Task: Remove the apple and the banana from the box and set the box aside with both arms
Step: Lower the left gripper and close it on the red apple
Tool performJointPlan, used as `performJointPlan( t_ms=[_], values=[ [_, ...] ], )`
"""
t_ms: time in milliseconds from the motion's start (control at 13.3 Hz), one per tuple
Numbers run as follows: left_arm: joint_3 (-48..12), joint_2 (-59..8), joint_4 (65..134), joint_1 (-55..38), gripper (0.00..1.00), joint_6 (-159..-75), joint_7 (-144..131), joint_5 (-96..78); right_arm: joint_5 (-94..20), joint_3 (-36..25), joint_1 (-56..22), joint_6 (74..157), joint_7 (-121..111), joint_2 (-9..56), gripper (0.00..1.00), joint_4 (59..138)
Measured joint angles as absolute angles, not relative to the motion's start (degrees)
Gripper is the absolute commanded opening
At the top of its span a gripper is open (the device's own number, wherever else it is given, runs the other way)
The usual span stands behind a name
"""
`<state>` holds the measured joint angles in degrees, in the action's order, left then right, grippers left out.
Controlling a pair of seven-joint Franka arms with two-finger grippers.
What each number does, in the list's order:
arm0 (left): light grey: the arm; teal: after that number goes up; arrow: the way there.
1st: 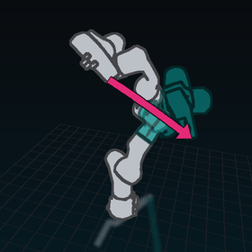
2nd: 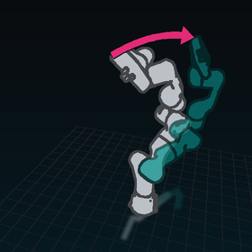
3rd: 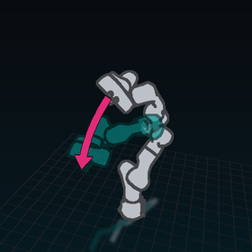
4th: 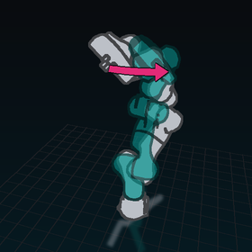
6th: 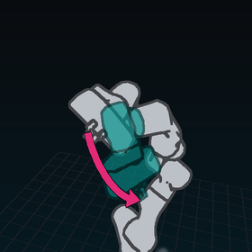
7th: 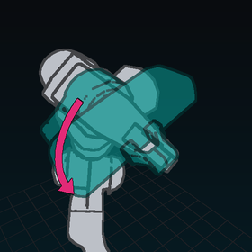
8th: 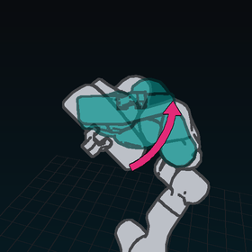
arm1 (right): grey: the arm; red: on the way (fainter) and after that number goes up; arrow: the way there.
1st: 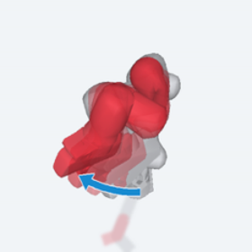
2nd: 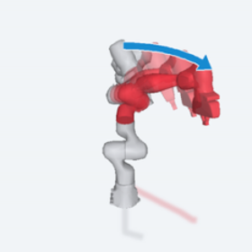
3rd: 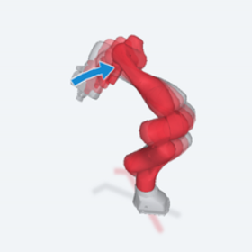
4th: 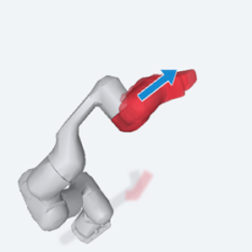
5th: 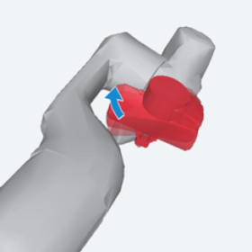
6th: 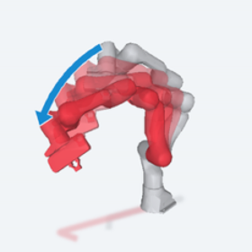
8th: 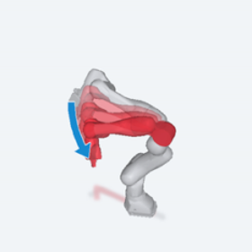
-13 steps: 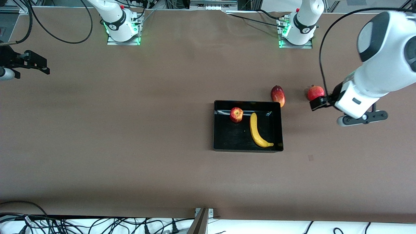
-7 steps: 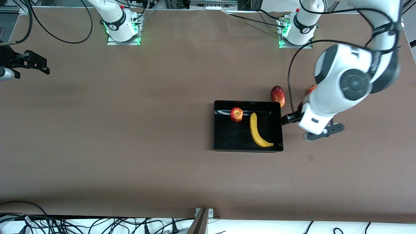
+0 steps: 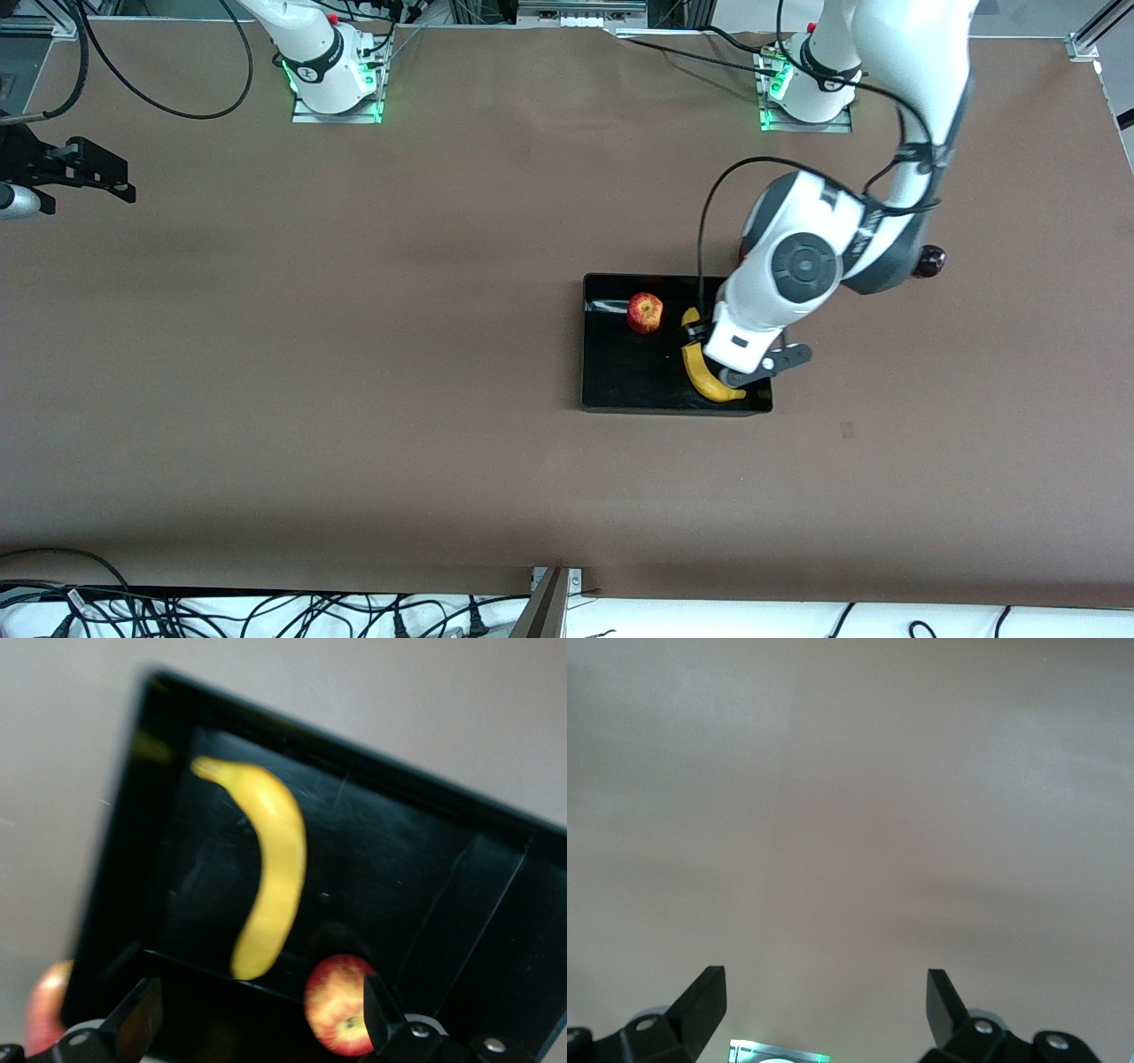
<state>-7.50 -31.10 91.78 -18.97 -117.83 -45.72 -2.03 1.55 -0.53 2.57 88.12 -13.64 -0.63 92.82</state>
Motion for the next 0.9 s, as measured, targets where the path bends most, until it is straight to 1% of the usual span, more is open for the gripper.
performJointPlan(
  t_ms=[300,601,901],
  values=[
    [-9.6,-35.0,95.8,-21.2,1.0,-126.0,-48.9,-2.0,1.5,-0.5,2.6,88.1,-13.6,-0.6,1.0,92.8],
    [-9.9,-36.1,99.8,-23.4,1.0,-131.4,-50.1,-2.0,1.5,-0.5,2.6,88.1,-13.6,-0.6,1.0,92.8],
    [-10.0,-37.5,103.1,-23.5,1.0,-136.4,-50.4,-2.0,1.5,-0.5,2.6,88.1,-13.6,-0.6,1.0,92.8]
  ],
)
